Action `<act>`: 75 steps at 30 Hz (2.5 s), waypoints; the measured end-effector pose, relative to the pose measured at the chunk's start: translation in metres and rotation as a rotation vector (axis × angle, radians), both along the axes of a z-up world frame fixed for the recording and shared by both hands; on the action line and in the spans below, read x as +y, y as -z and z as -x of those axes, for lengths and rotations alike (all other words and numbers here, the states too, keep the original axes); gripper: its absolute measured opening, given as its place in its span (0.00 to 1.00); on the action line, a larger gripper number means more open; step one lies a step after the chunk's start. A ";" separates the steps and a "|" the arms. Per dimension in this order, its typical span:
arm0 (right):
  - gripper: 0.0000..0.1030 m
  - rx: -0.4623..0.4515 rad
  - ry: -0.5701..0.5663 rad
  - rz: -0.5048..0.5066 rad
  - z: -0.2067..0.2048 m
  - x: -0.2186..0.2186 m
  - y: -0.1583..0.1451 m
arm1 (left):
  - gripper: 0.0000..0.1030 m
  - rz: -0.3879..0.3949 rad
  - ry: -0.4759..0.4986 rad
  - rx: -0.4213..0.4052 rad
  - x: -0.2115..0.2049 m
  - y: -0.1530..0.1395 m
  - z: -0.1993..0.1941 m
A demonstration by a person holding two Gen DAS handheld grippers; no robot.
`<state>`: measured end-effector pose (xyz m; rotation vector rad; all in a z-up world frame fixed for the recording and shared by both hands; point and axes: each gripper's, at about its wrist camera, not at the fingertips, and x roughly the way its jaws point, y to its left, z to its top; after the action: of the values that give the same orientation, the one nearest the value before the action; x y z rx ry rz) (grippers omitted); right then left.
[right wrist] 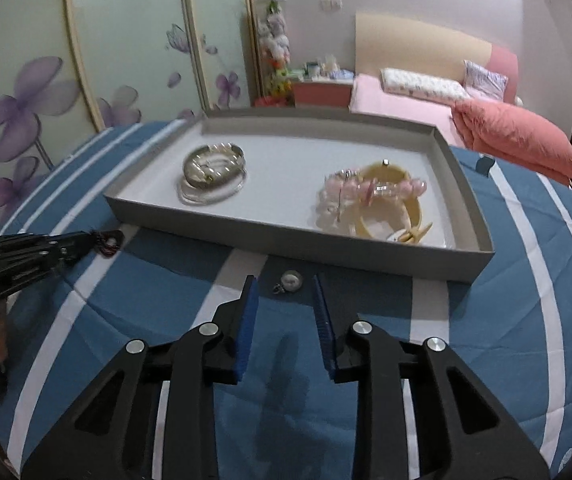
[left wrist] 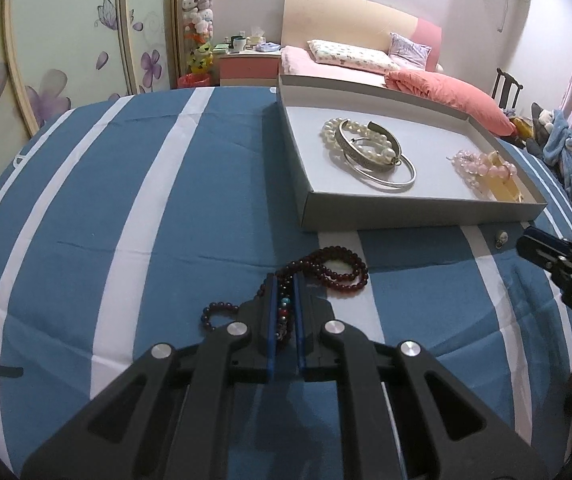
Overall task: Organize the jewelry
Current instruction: 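Grasp the dark red bead bracelet with the left tool, then lift the bead bracelet toward the tray with the left tool while the right tool grasps the pearl earring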
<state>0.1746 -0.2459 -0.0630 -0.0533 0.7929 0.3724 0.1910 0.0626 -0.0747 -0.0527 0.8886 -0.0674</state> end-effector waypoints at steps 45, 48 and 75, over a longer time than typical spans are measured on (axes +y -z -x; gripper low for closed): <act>0.16 -0.393 0.172 -0.118 0.060 -0.042 -0.073 | 0.08 -0.247 -0.136 -0.373 -0.038 -0.063 0.049; 0.16 -0.457 0.180 -0.125 0.068 -0.041 -0.079 | 0.08 -0.271 -0.153 -0.431 -0.048 -0.073 0.057; 0.16 -0.738 0.223 -0.135 0.094 -0.037 -0.094 | 0.08 -0.254 -0.199 -0.595 -0.068 -0.111 0.082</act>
<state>0.0807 -0.2828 0.0310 0.0251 0.0404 0.1685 0.1094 -0.0057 0.0359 0.1127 0.2888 0.2081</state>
